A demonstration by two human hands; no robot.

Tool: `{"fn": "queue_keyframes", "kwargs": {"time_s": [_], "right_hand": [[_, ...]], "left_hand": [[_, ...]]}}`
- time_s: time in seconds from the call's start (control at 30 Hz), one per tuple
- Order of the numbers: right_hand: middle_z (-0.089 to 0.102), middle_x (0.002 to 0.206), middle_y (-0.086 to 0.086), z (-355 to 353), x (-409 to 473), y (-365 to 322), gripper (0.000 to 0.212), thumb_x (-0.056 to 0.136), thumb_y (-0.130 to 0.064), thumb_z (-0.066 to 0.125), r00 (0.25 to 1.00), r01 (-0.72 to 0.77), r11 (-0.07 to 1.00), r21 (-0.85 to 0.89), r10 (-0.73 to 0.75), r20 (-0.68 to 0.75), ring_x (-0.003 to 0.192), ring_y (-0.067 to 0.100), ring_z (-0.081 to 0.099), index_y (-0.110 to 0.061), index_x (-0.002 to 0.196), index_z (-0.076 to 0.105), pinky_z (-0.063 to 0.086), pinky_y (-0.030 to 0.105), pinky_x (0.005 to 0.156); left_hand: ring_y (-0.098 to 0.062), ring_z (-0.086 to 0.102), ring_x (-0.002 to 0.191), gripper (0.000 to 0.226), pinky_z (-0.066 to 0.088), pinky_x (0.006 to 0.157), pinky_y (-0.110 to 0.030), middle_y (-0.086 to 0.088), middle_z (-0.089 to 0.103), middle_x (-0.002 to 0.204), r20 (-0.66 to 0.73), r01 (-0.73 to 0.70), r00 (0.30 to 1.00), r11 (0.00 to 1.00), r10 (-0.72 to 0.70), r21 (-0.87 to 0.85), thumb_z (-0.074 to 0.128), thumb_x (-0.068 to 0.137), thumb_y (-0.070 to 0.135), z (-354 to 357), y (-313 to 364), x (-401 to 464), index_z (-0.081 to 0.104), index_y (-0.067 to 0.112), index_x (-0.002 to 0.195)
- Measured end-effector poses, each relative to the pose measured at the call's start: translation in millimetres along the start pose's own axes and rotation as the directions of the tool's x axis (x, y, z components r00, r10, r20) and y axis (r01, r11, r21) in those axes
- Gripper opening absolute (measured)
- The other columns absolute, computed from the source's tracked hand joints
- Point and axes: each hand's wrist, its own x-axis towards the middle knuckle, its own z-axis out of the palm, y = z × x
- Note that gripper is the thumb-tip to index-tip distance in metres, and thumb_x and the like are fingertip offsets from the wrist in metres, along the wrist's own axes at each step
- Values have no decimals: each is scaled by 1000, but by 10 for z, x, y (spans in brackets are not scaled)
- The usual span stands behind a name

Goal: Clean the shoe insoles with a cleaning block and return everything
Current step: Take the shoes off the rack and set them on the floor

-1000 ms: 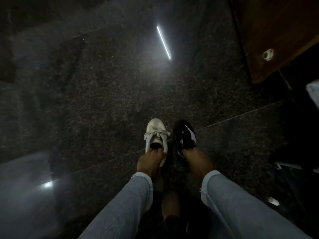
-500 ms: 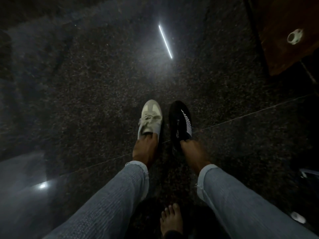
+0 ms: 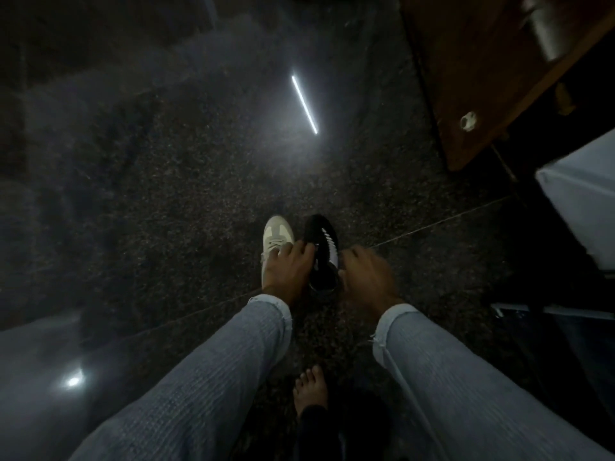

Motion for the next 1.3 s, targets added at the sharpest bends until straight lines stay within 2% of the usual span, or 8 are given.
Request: {"fn": "queue_keyframes", "kwargs": {"time_s": [0.17,0.33,0.5,0.63,0.73,1.03,1.17,1.3], "right_hand": [[38,149,10,-802,-982,202,56,97,-38,51,986,-119,986,118,131,-105,137,24,35,-12,144,36,30,38,113],[33,153,9,-1376,-2104,667,57,99,-44,44,941,-272,923,271,314,-126,142,24,29,-12,145,35,24,42,118],[38,149,11,-1819,-3191,1334,53,99,-44,43,853,-388,849,359,479,-209,138,26,34,-11,140,42,25,43,115],[44,145,12,-2014,-4055,1804,51,98,-42,46,753,-477,765,433,610,-248,134,28,38,-10,137,45,29,42,112],[43,146,12,-2032,-4628,2067,52,98,-42,46,662,-557,688,465,706,-250,135,28,38,-9,140,43,29,41,113],[36,150,7,-1715,-6173,2746,53,99,-42,44,428,-701,397,592,899,-97,136,30,34,-17,145,35,27,43,111],[40,146,9,-1548,-6531,2970,53,96,-37,47,347,-745,313,589,936,-57,133,32,37,-14,143,37,30,43,108],[46,139,11,-1396,-6676,3184,47,93,-35,49,317,-751,308,584,944,-89,125,34,45,-12,134,45,37,43,103]], "left_hand": [[-28,35,136,67,31,111,-45,-10,33,151,25,-84,996,996,85,-35,57,92,36,-823,733,-570,26,15,148],[-28,29,141,62,24,116,-46,-9,30,153,36,-208,977,976,210,-65,52,95,36,-1581,1684,-1153,26,15,148],[-27,32,140,60,22,115,-46,-7,33,153,-12,-369,929,928,369,-57,54,94,36,-2145,2739,-1510,31,17,146],[-27,33,140,58,21,115,-46,-8,34,152,-5,-518,856,856,518,5,53,94,33,-2462,3683,-1828,30,16,145],[-28,41,133,51,28,111,-46,-7,45,142,-50,-624,777,779,627,68,55,91,32,-2514,4310,-2095,38,18,137],[-29,45,128,52,34,104,-43,-8,47,140,5,-839,508,494,861,228,59,91,30,-2325,5742,-2817,39,14,136],[-30,45,127,57,36,102,-44,-9,46,140,64,-874,449,422,891,242,61,88,31,-2147,6098,-2923,37,15,137],[-30,46,126,58,38,100,-43,-7,46,139,86,-884,430,400,899,243,62,87,28,-1969,6365,-2934,36,16,138]]}}
